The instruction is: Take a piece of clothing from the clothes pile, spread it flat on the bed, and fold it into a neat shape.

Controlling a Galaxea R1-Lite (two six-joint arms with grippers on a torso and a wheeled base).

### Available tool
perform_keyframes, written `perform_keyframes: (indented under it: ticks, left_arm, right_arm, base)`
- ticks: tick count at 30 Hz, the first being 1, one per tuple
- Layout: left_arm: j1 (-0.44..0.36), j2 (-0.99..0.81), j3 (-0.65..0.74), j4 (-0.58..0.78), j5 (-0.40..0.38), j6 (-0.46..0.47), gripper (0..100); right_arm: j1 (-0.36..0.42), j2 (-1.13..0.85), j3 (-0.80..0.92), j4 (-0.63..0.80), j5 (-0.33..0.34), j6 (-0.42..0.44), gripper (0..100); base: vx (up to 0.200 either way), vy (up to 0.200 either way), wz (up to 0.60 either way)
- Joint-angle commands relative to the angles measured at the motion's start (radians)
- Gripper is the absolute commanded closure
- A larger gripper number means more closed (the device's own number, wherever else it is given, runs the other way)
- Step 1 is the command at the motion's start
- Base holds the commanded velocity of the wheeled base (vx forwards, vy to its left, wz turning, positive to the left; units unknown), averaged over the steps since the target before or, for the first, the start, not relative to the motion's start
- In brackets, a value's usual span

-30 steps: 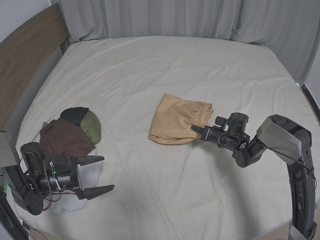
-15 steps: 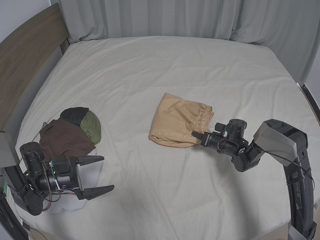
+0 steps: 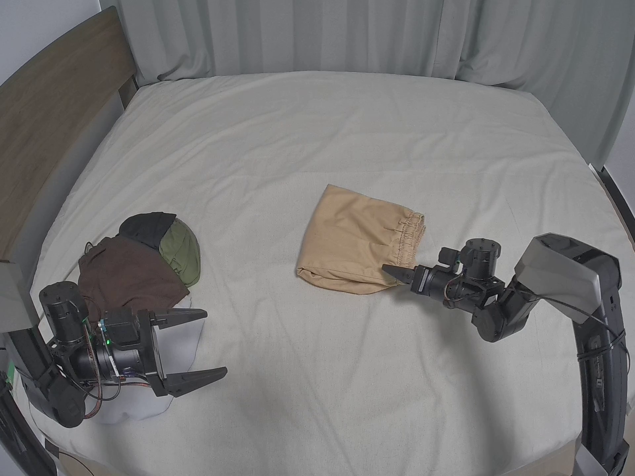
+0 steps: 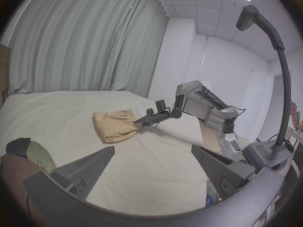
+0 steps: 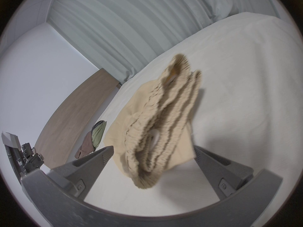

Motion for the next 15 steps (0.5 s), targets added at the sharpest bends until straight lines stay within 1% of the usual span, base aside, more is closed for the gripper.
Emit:
perform_keyframes:
  ticks: [1, 5, 9, 12, 15]
  left_arm:
    - [0.000, -0.007, -0.004, -0.001, 0.001, 0.000, 0]
    - [0.000, -0.008, -0.004, -0.001, 0.001, 0.000, 0]
    - [0.000, -0.008, -0.005, -0.001, 0.001, 0.000, 0]
    - [0.003, -0.007, -0.005, -0.002, 0.001, 0.000, 0]
    - [0.000, -0.005, -0.001, -0.001, 0.003, 0.000, 0]
  right_arm:
    - [-0.050, -0.089, 0.074, 0.000, 0.001, -0.015, 0]
    - [-0.074, -0.136, 0.102, 0.001, 0.001, -0.047, 0]
    - [-0.076, -0.181, 0.105, 0.004, 0.001, -0.050, 0]
    - [-0.065, -0.218, 0.104, 0.020, 0.001, -0.049, 0]
    - [-0.022, -0.227, 0.099, 0.026, 0.001, -0.049, 0]
  base:
    - [0.000, 0.000, 0.00]
    - [0.000, 0.000, 0.00]
    - [0.000, 0.000, 0.00]
    - [0.000, 0.000, 0.00]
    - [0.000, 0.000, 0.00]
